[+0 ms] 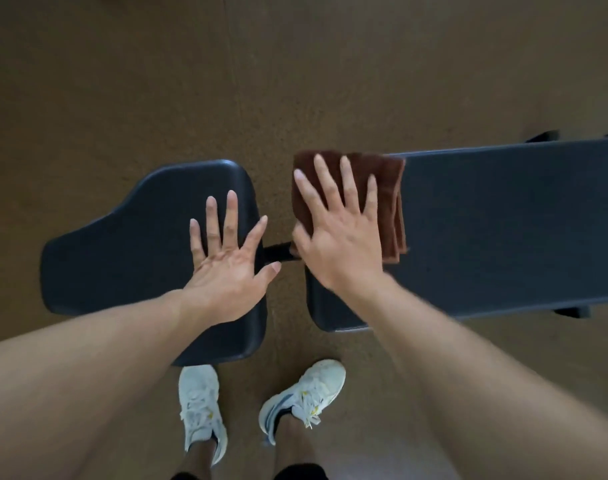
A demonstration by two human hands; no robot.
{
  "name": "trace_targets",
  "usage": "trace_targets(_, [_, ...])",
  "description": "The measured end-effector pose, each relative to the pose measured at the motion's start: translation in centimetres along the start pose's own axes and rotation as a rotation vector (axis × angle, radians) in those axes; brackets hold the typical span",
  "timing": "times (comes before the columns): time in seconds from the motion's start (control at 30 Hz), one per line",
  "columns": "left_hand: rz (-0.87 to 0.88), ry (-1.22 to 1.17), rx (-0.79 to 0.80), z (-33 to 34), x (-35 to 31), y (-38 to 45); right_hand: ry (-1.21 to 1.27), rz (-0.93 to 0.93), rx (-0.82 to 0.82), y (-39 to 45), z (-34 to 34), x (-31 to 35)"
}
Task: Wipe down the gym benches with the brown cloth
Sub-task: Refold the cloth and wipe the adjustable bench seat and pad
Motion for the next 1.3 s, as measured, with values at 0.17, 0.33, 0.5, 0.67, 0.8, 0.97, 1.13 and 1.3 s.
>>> trace_targets(0.17, [0.017,-0.025,0.011,-0.1,-0.1,-0.1,-0.141,-0.165,0.163,-14.0,3.8,0.8])
trace_targets(0.33, [0.022,-0.016,-0.029,-0.3,-0.2,0.1,-0.136,-0.196,0.117,-2.5,2.2,2.3])
trace_targets(0.5, [0.019,-0.039,-0.022,-0.2,0.0,0.2,-0.101,0.055,0.057,7.4,0.1,0.5])
trace_targets(0.67, [0.04,-0.058,0.013,0.1,0.1,-0.1,0.015,0.19,-0.063,-1.8,0.2,-0.9])
trace_targets(0.8, [0.072,-0.069,0.034,0.1,-0.1,-0.6,0.002,0.292,-0.039,-13.4,2.0,-2.8])
trace_targets(0.97, [0.089,-0.064,0.019,-0.5,-0.4,-0.6,0.003,0.314,0.025,-10.0,1.2,-4.3])
trace_targets(1.13, [0.088,-0.041,0.01,-0.5,0.0,-0.3,0.057,0.415,-0.015,2.5,-2.5,-6.0])
trace_targets(1.3, [0.056,-0.075,0.028,-0.2,0.3,-0.3,0.053,0.34,-0.004,3.4,-2.8,-5.7])
Point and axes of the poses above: each hand's wrist, its own y-axis towards the middle knuckle, its own z-axis out of the palm, x = y × z, the point moved 10 cm from there along y, towards the middle knuckle, and after that the axes turned 13 degrees about y, right-handed, at the moved point
